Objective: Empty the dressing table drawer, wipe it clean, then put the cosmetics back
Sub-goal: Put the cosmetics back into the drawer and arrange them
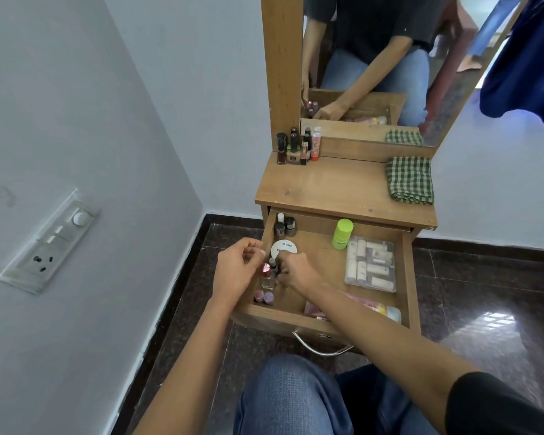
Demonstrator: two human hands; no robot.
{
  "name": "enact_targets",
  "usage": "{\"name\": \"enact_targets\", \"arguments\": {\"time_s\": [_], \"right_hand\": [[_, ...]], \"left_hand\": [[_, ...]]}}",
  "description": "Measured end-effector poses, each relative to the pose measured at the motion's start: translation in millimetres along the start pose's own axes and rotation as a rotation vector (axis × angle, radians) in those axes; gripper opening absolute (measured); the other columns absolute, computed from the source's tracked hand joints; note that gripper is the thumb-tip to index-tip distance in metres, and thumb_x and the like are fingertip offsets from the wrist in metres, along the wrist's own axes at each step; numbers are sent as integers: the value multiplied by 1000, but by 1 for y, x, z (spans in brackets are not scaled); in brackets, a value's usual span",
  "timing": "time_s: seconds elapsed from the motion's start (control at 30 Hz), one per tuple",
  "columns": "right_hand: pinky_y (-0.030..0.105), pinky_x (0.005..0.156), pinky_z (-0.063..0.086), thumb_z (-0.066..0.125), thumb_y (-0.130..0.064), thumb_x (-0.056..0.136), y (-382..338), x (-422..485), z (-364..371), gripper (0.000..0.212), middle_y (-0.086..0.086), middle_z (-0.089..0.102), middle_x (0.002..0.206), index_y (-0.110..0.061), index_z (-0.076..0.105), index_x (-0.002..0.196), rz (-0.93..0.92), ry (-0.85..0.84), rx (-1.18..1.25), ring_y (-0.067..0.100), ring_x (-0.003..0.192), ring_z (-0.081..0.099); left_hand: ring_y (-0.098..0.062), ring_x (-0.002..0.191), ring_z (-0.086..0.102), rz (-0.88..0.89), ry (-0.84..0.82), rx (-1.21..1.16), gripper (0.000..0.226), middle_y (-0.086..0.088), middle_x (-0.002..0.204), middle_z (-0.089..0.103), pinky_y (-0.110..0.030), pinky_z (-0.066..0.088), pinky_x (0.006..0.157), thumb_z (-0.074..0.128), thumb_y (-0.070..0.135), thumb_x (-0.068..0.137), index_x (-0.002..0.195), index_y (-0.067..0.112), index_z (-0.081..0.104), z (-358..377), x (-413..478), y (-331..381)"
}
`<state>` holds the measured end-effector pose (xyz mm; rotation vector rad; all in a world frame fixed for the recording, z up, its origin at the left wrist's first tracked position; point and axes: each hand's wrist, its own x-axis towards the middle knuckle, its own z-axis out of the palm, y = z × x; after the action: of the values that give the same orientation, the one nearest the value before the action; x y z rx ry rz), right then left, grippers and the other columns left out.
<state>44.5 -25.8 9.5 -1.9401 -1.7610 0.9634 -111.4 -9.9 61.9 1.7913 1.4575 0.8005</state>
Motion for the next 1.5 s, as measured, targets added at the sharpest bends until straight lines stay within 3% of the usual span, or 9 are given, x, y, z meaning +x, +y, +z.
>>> {"name": "enact_targets", "arguments": {"time_s": [0.17, 0.27, 0.5, 0.7, 0.9, 1.03, 1.13, 1.27, 1.5], "right_hand": [[21, 70, 42, 58, 4, 79, 3, -1, 2, 32, 5, 56, 83, -3, 62, 110, -6, -16, 52, 17, 78, 53], [20, 71, 42, 54, 1, 85, 4, -2, 1, 24, 12, 65, 87, -3, 64, 107, -3, 43, 98, 22, 82, 60], [39, 84, 54, 52, 1, 87, -2, -3, 2, 26, 21, 66, 102, -1, 63, 111, -28, 63, 105, 34, 96, 63], [40, 82, 55, 54, 1, 87, -1, -6, -1, 23, 19, 69, 94, -2, 66, 106, -34, 65, 124, 31, 88, 66], [30, 82, 56, 59, -3, 87, 2, -11, -33, 17, 8, 72, 88, -6, 68, 101, -57, 232, 227, 14, 79, 67], [12, 72, 52, 60, -8, 89, -4, -3, -79, 12, 1, 70, 84, -8, 67, 99, -104, 394, 279, 1, 70, 63], [20, 70, 55, 59, -9, 89, -10, 11, -113, 10, 5, 71, 82, -9, 66, 96, -116, 500, 318, 12, 73, 67], [14, 69, 49, 59, -9, 88, -11, 36, -147, 17, 0, 66, 87, -10, 65, 103, -111, 579, 254, 9, 77, 61], [24, 75, 47, 58, -3, 84, -15, 85, -176, 45, -2, 60, 86, -14, 55, 127, -181, 596, 173, 8, 74, 55]], "left_hand": [[10, 78, 60, 1, -2, 4, 11, 20, 82, 65, -3, 44, 64, 64, 21, 88, 95, 28, 67, -2, 1, 2], [8, 80, 61, 2, -6, 10, 11, 19, 84, 66, -6, 45, 66, 62, 22, 89, 97, 26, 69, 0, 3, -1], [1, 83, 65, -2, -7, 22, 15, 13, 88, 69, -18, 54, 75, 62, 24, 90, 103, 22, 70, 5, 6, -8], [3, 79, 64, -9, -4, 21, 11, 16, 84, 68, -17, 52, 72, 62, 23, 90, 97, 26, 69, 5, 5, -4], [4, 79, 64, 9, 2, 4, 13, 14, 84, 69, -20, 54, 73, 62, 22, 89, 99, 23, 70, 5, 10, 7], [3, 80, 64, -9, 20, -28, 13, 13, 84, 69, -26, 55, 76, 62, 25, 87, 97, 25, 70, 11, 26, 22], [1, 80, 64, -6, 36, -62, 13, 13, 84, 69, -26, 54, 77, 63, 27, 86, 97, 25, 70, 18, 43, 40], [1, 75, 62, 57, 35, -59, 15, 10, 83, 68, -22, 51, 72, 61, 27, 89, 100, 21, 69, 27, 74, 62], [-8, 85, 61, 96, 118, -63, 23, 3, 94, 66, -18, 47, 74, 62, 23, 90, 111, 15, 63, 32, 137, 83]]}}
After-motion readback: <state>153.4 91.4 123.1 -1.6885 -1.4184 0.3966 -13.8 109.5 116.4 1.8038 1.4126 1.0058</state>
